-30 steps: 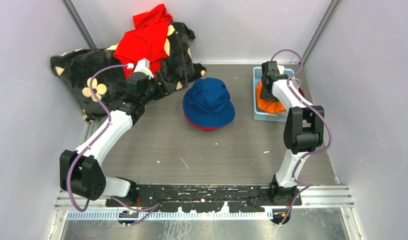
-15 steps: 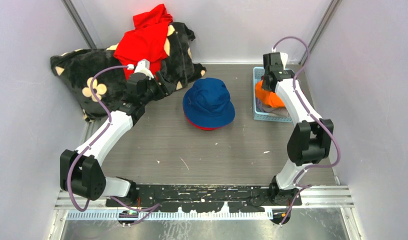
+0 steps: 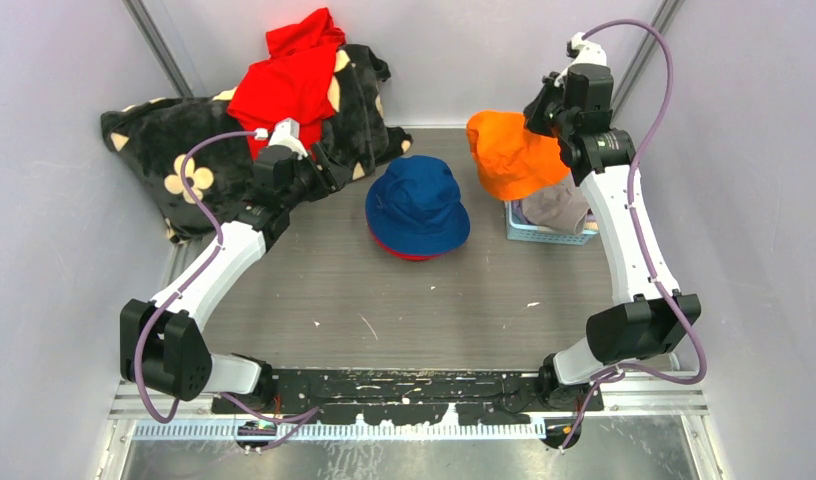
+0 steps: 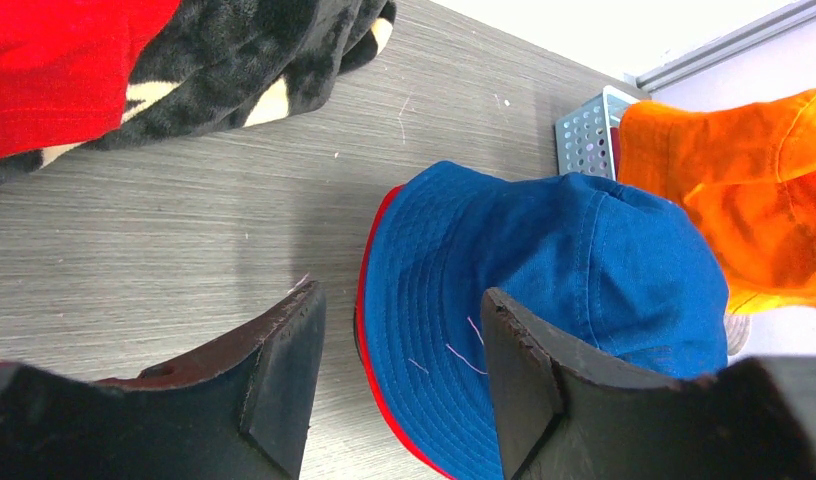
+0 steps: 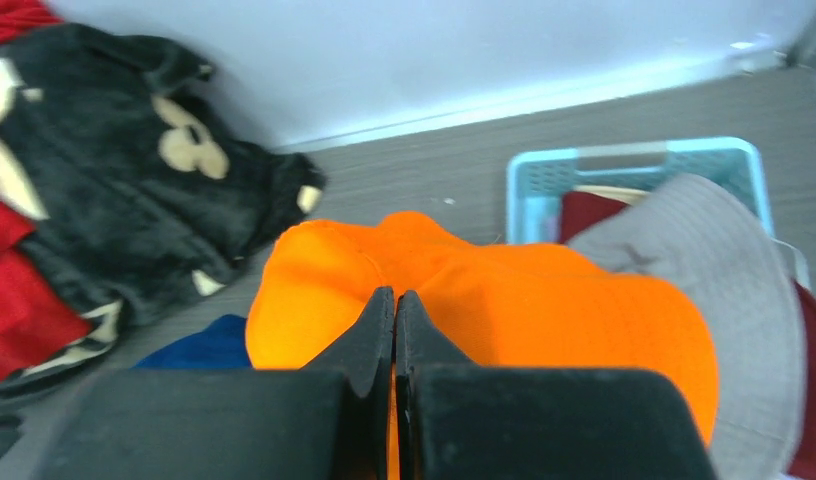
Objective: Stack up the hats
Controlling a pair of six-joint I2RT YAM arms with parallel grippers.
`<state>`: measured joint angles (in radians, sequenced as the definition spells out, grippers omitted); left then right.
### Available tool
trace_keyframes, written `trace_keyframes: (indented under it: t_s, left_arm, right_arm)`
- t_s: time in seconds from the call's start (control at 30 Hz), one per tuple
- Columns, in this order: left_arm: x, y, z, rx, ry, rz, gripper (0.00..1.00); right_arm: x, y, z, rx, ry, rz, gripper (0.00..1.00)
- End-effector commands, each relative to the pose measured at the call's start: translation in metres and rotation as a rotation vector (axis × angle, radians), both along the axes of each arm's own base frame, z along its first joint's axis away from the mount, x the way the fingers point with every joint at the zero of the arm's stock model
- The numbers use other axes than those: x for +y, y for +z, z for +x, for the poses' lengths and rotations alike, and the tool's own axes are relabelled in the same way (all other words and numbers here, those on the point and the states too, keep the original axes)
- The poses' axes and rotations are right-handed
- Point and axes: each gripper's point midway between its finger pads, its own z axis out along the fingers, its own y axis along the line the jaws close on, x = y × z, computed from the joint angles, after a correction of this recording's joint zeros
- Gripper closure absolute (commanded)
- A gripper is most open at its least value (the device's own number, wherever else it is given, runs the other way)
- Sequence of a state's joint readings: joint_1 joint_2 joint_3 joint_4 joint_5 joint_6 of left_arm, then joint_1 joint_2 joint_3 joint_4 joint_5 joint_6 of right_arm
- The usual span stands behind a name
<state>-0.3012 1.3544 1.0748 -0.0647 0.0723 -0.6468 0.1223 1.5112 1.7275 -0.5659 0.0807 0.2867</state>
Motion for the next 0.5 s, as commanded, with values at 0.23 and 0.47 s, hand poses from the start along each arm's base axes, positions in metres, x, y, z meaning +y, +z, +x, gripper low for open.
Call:
trace_keyframes:
  t_s: [0.23, 0.47]
  left_arm:
    - [0.0, 0.05, -0.001, -0.113, -0.003, -0.035, 0.41]
    - [0.001, 0.05, -0.002, -0.115, 0.003, -0.037, 0.41]
  right_arm:
    - [0.063, 0.13, -0.017, -0.371, 0.323, 0.227, 0.99]
    - [0.091, 0.183, -0.034, -0.483, 0.488, 0.365, 0.99]
